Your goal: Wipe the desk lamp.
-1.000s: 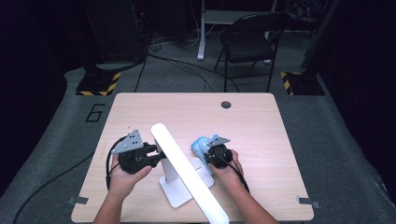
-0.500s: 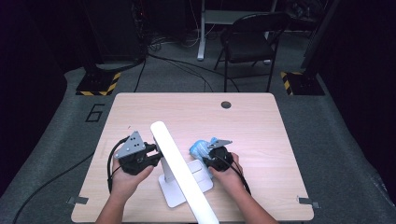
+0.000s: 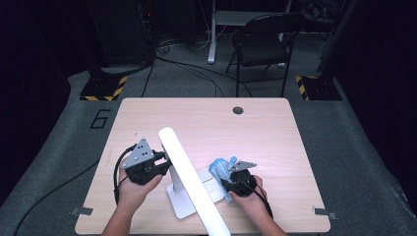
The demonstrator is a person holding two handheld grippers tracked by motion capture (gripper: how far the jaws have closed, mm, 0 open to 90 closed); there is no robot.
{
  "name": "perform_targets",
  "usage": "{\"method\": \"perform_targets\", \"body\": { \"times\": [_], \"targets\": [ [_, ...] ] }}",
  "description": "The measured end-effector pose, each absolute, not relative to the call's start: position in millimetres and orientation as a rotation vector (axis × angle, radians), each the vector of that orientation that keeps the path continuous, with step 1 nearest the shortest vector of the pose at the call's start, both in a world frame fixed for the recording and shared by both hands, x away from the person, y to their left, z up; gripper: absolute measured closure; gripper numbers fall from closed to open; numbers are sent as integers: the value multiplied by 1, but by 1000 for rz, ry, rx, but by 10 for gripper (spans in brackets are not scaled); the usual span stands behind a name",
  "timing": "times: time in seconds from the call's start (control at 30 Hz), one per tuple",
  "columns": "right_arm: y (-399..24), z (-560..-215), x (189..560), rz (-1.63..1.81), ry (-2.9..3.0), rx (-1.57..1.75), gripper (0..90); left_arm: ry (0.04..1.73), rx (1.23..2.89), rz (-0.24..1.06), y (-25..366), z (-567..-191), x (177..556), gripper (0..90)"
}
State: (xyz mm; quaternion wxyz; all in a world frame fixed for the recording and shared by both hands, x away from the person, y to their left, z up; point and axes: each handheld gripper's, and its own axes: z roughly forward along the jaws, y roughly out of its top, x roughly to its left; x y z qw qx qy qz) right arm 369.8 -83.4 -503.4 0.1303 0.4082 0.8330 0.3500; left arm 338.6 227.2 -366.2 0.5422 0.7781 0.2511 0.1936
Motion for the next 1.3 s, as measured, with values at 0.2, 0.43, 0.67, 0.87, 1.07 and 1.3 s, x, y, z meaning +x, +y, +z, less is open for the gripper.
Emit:
{"method": "perform_targets", "body": {
  "times": [0.2, 0.43, 0.67, 0.87, 1.07, 1.3],
  "targets": [
    [-88, -504, 359, 1031, 2417, 1197, 648, 590, 1841, 434, 228, -367, 340, 747],
    [-80, -505, 372, 1022, 2395, 1205, 649, 571, 1831, 376, 231, -368, 344, 745],
    [-64, -506, 394, 1024, 2360, 1235, 649, 564, 1833, 363, 231, -368, 344, 745],
    [-54, -507, 412, 1031, 2339, 1250, 648, 565, 1826, 338, 232, -369, 345, 742],
    [-48, -508, 424, 1064, 2324, 1273, 641, 563, 1830, 351, 232, -369, 345, 743],
    [-53, -507, 418, 1073, 2336, 1247, 639, 578, 1838, 411, 230, -368, 342, 747]
  ]
}}
